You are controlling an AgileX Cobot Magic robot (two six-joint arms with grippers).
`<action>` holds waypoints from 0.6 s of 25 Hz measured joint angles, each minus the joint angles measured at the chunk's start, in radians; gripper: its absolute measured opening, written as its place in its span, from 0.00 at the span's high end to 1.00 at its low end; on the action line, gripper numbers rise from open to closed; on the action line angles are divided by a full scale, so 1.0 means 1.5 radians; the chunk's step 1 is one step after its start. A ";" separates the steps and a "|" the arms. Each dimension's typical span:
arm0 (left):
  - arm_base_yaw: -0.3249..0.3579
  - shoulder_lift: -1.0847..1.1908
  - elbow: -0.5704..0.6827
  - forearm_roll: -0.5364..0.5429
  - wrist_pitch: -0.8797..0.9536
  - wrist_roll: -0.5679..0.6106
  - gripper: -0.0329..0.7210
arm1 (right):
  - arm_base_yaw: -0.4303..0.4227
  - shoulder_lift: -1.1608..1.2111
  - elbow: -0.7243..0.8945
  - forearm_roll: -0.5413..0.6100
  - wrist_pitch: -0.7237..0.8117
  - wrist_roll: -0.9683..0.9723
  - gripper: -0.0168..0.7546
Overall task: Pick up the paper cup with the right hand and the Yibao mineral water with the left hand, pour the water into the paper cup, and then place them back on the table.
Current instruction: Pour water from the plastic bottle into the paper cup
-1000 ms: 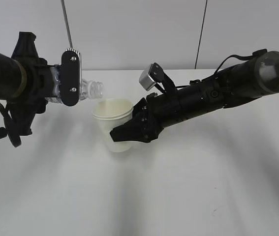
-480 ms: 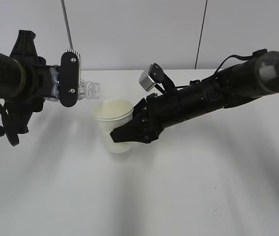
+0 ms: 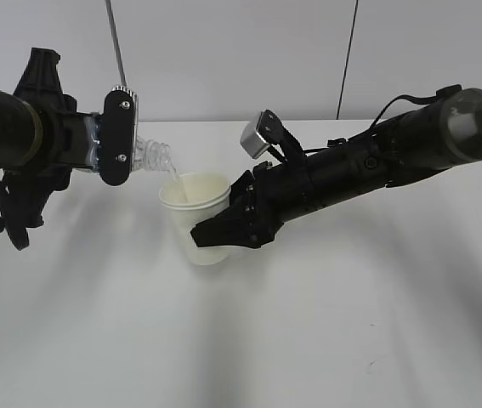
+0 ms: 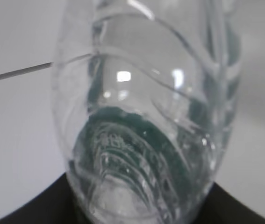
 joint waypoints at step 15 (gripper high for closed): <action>0.000 0.000 0.000 0.014 0.003 0.000 0.50 | 0.000 0.000 0.000 -0.003 0.000 0.000 0.33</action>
